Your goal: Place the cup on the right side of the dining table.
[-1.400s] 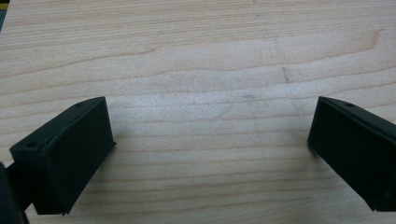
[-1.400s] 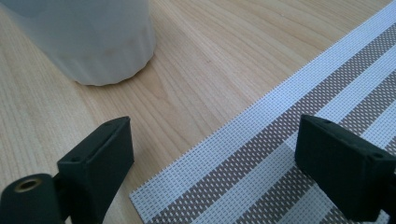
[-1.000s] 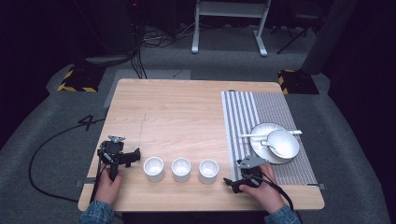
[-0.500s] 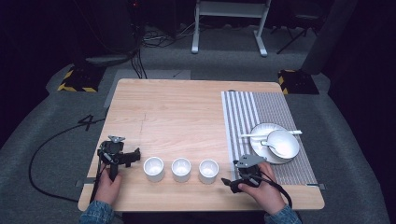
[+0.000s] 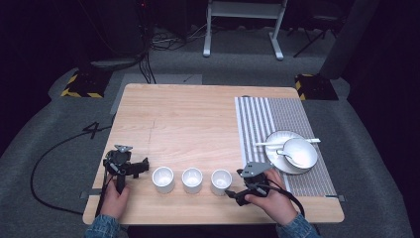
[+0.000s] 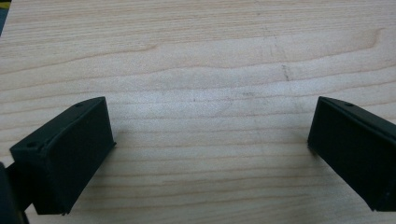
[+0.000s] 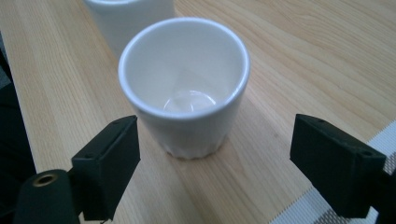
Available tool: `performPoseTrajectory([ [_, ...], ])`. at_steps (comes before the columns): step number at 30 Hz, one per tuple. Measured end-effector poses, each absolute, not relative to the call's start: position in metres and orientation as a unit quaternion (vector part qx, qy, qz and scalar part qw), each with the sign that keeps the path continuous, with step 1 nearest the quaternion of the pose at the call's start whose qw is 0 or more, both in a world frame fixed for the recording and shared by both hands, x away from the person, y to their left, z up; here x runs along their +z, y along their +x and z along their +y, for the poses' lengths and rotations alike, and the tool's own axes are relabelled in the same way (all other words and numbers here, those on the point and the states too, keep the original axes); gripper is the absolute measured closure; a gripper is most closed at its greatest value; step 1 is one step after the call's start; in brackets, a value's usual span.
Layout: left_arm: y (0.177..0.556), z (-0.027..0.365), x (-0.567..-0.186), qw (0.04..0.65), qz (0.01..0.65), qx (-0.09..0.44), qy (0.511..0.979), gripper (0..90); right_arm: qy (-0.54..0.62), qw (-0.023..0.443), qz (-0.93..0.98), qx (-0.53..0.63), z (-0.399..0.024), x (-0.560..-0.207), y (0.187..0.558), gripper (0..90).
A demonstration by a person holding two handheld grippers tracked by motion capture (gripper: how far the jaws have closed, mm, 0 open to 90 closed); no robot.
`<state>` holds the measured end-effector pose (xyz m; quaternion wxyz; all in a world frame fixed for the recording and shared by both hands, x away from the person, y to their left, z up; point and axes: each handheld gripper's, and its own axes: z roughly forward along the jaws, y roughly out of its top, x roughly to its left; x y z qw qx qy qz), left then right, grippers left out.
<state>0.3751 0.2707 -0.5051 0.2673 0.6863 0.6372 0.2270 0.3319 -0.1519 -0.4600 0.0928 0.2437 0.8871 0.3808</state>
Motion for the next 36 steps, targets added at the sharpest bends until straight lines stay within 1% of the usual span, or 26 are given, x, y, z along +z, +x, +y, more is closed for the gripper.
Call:
performPoseTrajectory([
  [4, 0.375, 0.271, -0.505, 0.267, 0.637, 0.227, 0.686, 0.3, 0.225, 0.085, 0.895, 0.375, -0.139, -0.459, 0.336, 16.8],
  [18, 0.376, 0.270, -0.505, 0.269, 0.636, 0.227, 0.687, 0.3, 0.209, 0.083, 0.904, 0.363, -0.109, -0.465, 0.345, 17.2],
  [21, 0.376, 0.270, -0.505, 0.269, 0.635, 0.227, 0.688, 0.3, 0.205, 0.082, 0.909, 0.352, -0.107, -0.466, 0.347, 19.0],
  [22, 0.376, 0.270, -0.505, 0.269, 0.635, 0.227, 0.688, 0.3, 0.207, 0.082, 0.911, 0.346, -0.105, -0.467, 0.348, 22.2],
  [23, 0.376, 0.270, -0.505, 0.269, 0.635, 0.227, 0.688, 0.2, 0.207, 0.082, 0.911, 0.346, -0.105, -0.467, 0.348, 22.2],
  [24, 0.376, 0.270, -0.505, 0.269, 0.635, 0.226, 0.688, 0.3, 0.211, 0.077, 0.912, 0.343, -0.103, -0.467, 0.349, 26.1],
  [25, 0.376, 0.270, -0.505, 0.269, 0.635, 0.226, 0.688, 0.2, 0.216, 0.071, 0.911, 0.343, -0.102, -0.468, 0.350, 26.5],
  [36, 0.376, 0.270, -0.505, 0.269, 0.634, 0.226, 0.688, 0.3, 0.213, 0.070, 0.923, 0.312, -0.097, -0.465, 0.352, 27.0],
])
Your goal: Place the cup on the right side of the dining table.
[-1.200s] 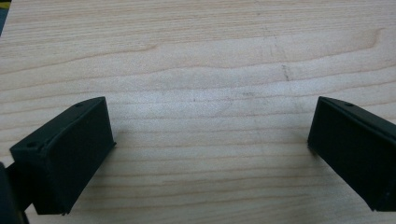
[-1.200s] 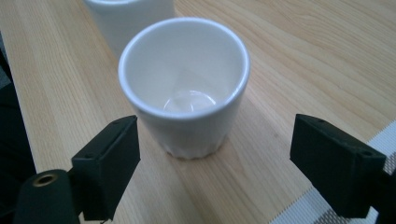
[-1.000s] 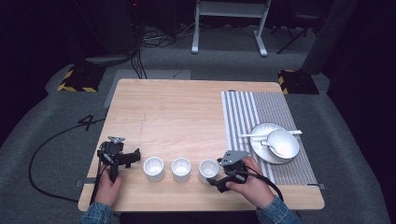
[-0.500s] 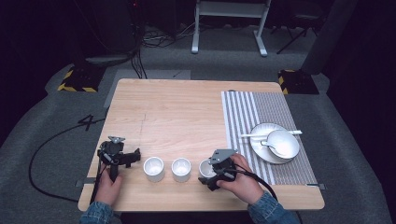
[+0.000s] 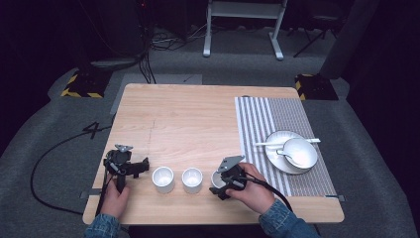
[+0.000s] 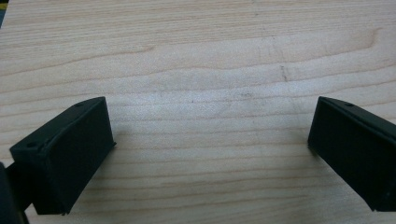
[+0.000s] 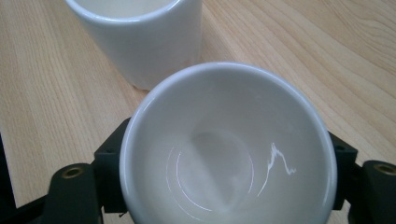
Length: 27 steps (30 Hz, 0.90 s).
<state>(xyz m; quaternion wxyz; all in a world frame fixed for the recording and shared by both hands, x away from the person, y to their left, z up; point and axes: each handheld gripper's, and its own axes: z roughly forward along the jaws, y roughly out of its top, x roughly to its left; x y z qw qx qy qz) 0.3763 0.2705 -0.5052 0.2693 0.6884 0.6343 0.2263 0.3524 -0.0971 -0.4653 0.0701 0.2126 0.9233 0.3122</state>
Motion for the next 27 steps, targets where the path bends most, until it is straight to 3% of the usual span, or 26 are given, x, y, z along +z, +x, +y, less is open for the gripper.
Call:
performPoseTrajectory([
  [10, 0.376, 0.270, -0.505, 0.269, 0.634, 0.226, 0.688, 0.2, 0.198, 0.075, 0.935, 0.285, -0.093, -0.458, 0.354, 27.3],
  [27, 0.376, 0.270, -0.505, 0.269, 0.634, 0.226, 0.688, 0.3, 0.206, 0.081, 0.929, 0.297, -0.102, -0.416, 0.368, 27.3],
])
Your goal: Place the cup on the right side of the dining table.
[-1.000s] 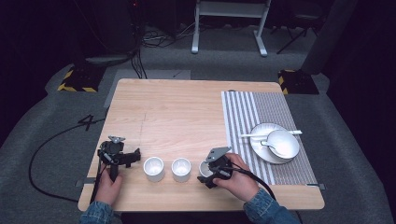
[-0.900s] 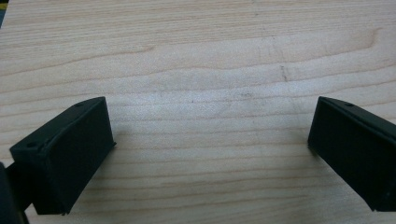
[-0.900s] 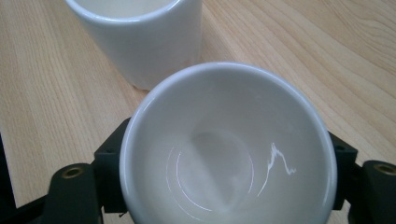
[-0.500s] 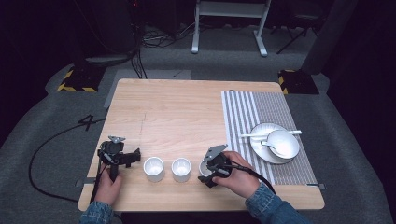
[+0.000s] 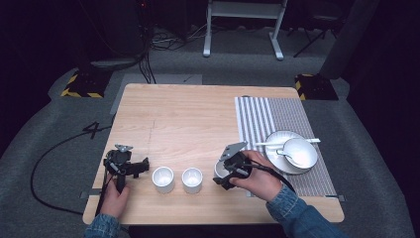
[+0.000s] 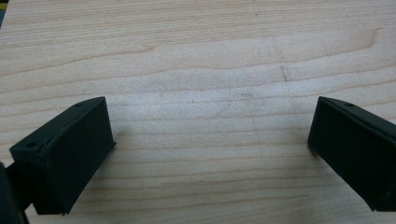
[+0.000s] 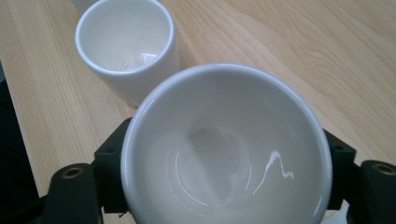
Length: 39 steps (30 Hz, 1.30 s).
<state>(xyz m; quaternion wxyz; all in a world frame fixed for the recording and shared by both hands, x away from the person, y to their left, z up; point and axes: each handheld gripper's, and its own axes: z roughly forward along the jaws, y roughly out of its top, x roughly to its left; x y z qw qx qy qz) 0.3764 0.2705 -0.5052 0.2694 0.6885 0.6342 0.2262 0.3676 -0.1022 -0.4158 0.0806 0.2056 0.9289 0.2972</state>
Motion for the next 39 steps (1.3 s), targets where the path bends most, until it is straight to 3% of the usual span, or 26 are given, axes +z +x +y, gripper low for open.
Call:
performPoseTrajectory([
  [32, 0.376, 0.271, -0.505, 0.268, 0.633, 0.226, 0.690, 0.3, 0.249, 0.084, 0.914, 0.309, -0.129, -0.351, 0.422, 27.3],
  [39, 0.376, 0.271, -0.505, 0.268, 0.632, 0.225, 0.691, 0.3, 0.264, 0.103, 0.911, 0.301, -0.141, -0.342, 0.442, 27.3],
])
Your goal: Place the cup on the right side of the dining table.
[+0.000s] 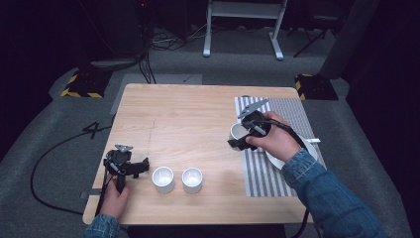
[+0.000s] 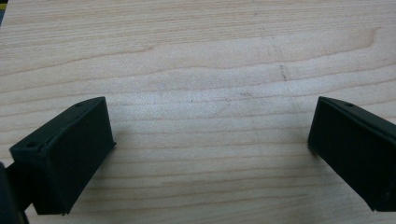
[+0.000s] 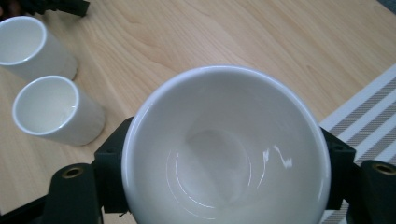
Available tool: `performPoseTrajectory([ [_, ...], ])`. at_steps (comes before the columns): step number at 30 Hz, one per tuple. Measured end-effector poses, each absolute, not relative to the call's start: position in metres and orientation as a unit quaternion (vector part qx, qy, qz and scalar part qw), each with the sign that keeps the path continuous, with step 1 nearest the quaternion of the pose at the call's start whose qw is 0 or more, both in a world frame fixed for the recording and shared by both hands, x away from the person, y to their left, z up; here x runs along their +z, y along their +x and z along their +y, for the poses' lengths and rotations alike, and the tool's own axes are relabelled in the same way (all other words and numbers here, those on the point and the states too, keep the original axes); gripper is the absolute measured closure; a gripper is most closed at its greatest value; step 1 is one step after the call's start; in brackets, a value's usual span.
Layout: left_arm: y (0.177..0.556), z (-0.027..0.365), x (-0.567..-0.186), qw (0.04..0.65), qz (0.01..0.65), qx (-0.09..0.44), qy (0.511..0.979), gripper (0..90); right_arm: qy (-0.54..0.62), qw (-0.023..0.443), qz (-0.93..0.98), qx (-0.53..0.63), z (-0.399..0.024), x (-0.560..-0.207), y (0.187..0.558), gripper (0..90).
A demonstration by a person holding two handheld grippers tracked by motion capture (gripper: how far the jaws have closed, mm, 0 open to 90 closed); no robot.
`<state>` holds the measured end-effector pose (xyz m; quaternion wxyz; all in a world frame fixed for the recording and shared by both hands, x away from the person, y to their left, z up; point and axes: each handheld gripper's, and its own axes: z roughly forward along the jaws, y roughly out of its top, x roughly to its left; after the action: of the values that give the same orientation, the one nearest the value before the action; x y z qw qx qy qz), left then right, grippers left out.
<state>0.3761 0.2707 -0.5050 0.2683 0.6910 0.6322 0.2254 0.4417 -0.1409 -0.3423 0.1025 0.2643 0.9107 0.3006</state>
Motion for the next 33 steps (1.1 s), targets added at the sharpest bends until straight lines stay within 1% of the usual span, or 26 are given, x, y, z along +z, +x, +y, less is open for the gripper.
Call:
performPoseTrajectory([
  [5, 0.376, 0.271, -0.505, 0.268, 0.632, 0.225, 0.691, 0.2, 0.278, 0.111, 0.905, 0.303, -0.146, -0.337, 0.454, 27.3],
  [7, 0.376, 0.271, -0.505, 0.268, 0.632, 0.225, 0.691, 0.3, 0.286, 0.122, 0.899, 0.310, -0.151, -0.330, 0.464, 27.3],
  [14, 0.376, 0.271, -0.505, 0.268, 0.632, 0.225, 0.691, 0.2, 0.310, 0.137, 0.887, 0.314, -0.160, -0.321, 0.488, 27.3],
  [17, 0.376, 0.271, -0.505, 0.268, 0.632, 0.225, 0.691, 0.2, 0.319, 0.147, 0.881, 0.317, -0.162, -0.321, 0.498, 27.3],
  [24, 0.376, 0.271, -0.505, 0.269, 0.632, 0.225, 0.691, 0.3, 0.345, 0.152, 0.870, 0.318, -0.164, -0.326, 0.518, 27.3],
  [25, 0.376, 0.271, -0.505, 0.269, 0.632, 0.225, 0.691, 0.3, 0.351, 0.157, 0.868, 0.315, -0.166, -0.328, 0.526, 27.4],
  [33, 0.376, 0.271, -0.505, 0.270, 0.632, 0.225, 0.690, 0.3, 0.389, 0.157, 0.852, 0.312, -0.173, -0.340, 0.552, 27.3],
])
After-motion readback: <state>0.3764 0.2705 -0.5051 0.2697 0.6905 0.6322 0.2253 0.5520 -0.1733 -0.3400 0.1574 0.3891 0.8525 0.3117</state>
